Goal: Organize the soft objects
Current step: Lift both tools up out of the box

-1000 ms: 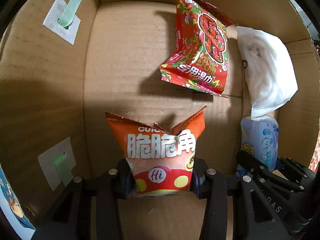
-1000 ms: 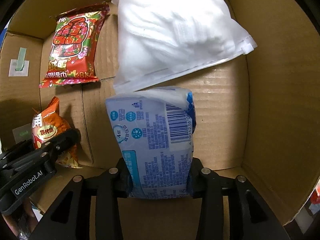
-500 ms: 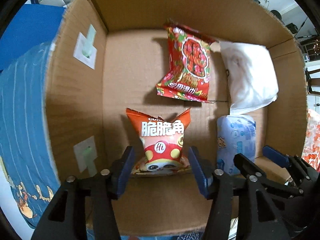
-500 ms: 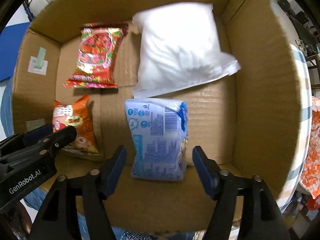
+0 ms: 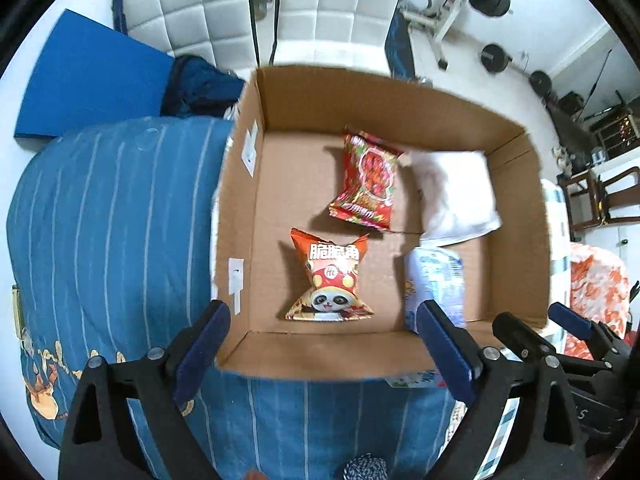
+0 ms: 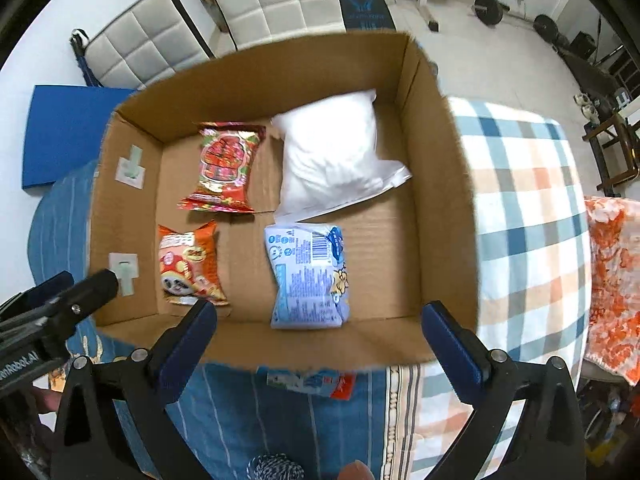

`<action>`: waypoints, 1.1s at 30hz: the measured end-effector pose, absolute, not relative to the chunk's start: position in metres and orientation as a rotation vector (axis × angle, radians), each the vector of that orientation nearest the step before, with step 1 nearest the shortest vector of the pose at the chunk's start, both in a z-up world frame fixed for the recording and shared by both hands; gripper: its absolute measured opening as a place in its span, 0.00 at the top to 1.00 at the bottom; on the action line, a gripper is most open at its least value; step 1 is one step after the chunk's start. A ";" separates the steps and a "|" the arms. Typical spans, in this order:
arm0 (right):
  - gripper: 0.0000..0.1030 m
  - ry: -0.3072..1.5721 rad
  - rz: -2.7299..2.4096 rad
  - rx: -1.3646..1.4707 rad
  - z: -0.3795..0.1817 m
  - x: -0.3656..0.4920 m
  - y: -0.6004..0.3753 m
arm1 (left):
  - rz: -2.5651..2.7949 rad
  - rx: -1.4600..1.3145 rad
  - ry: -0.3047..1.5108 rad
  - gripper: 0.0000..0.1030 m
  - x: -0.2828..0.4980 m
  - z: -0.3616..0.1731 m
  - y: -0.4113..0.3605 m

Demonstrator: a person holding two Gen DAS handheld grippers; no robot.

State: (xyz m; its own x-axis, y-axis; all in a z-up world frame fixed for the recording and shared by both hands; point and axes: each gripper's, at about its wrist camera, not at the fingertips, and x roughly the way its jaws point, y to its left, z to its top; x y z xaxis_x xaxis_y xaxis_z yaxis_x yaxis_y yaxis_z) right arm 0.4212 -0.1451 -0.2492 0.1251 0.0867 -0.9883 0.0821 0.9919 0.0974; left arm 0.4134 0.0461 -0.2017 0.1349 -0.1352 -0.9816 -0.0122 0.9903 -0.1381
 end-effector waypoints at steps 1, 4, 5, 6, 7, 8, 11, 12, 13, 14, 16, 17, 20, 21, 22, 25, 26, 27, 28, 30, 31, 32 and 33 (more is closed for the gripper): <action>0.00 1.433 0.005 0.137 -0.240 0.415 -0.149 | -0.090 -0.124 1.421 0.07 0.406 -0.199 0.045; 0.00 1.376 0.007 0.120 -0.211 0.397 -0.155 | -0.093 -0.125 1.366 0.07 0.388 -0.182 0.042; 0.00 1.357 0.005 0.114 -0.203 0.392 -0.155 | -0.089 -0.118 1.340 0.07 0.381 -0.171 0.043; 0.00 1.343 0.006 0.110 -0.197 0.386 -0.154 | -0.087 -0.113 1.327 0.07 0.376 -0.170 0.043; 0.00 1.327 0.009 0.104 -0.188 0.380 -0.154 | -0.083 -0.109 1.307 0.07 0.370 -0.166 0.041; 0.00 1.312 0.012 0.101 -0.179 0.375 -0.155 | -0.081 -0.110 1.288 0.07 0.364 -0.157 0.042; 0.00 1.272 0.015 0.088 -0.157 0.358 -0.154 | -0.078 -0.121 1.254 0.07 0.348 -0.140 0.045; 0.00 1.257 0.017 0.086 -0.150 0.352 -0.154 | -0.075 -0.130 1.240 0.07 0.341 -0.135 0.046; 0.00 1.239 0.017 0.082 -0.142 0.345 -0.155 | -0.073 -0.133 1.231 0.07 0.336 -0.132 0.046; 0.00 1.227 0.015 0.078 -0.135 0.340 -0.154 | -0.071 -0.134 1.221 0.07 0.331 -0.128 0.046; 0.00 1.204 0.016 0.073 -0.122 0.329 -0.155 | -0.065 -0.128 1.196 0.07 0.318 -0.117 0.046; 0.00 1.191 0.016 0.070 -0.116 0.322 -0.156 | -0.064 -0.121 1.187 0.07 0.312 -0.114 0.045; 0.00 1.164 0.020 0.064 -0.100 0.306 -0.157 | -0.059 -0.102 1.162 0.07 0.298 -0.105 0.041; 0.00 1.158 0.023 0.064 -0.097 0.302 -0.158 | -0.058 -0.092 1.151 0.07 0.291 -0.102 0.039; 0.00 1.152 0.026 0.065 -0.093 0.297 -0.158 | -0.054 -0.087 1.143 0.07 0.287 -0.100 0.038; 0.00 1.139 0.031 0.058 -0.084 0.286 -0.158 | -0.046 -0.083 1.128 0.07 0.274 -0.095 0.036; 0.00 1.136 0.034 0.057 -0.082 0.283 -0.159 | -0.044 -0.086 1.124 0.07 0.270 -0.094 0.036; 0.00 1.133 0.038 0.058 -0.079 0.279 -0.159 | -0.042 -0.089 1.120 0.07 0.266 -0.092 0.035; 0.00 1.131 0.041 0.057 -0.078 0.277 -0.160 | -0.040 -0.089 1.117 0.07 0.264 -0.091 0.034; 0.00 1.125 0.044 0.058 -0.075 0.271 -0.162 | -0.035 -0.092 1.110 0.07 0.258 -0.088 0.033; 0.00 1.124 0.044 0.059 -0.074 0.268 -0.164 | -0.033 -0.093 1.107 0.07 0.256 -0.087 0.033; 0.00 1.124 0.044 0.063 -0.074 0.265 -0.167 | -0.031 -0.092 1.107 0.07 0.254 -0.087 0.031; 0.00 1.127 0.043 0.067 -0.076 0.262 -0.170 | -0.027 -0.089 1.109 0.07 0.251 -0.089 0.030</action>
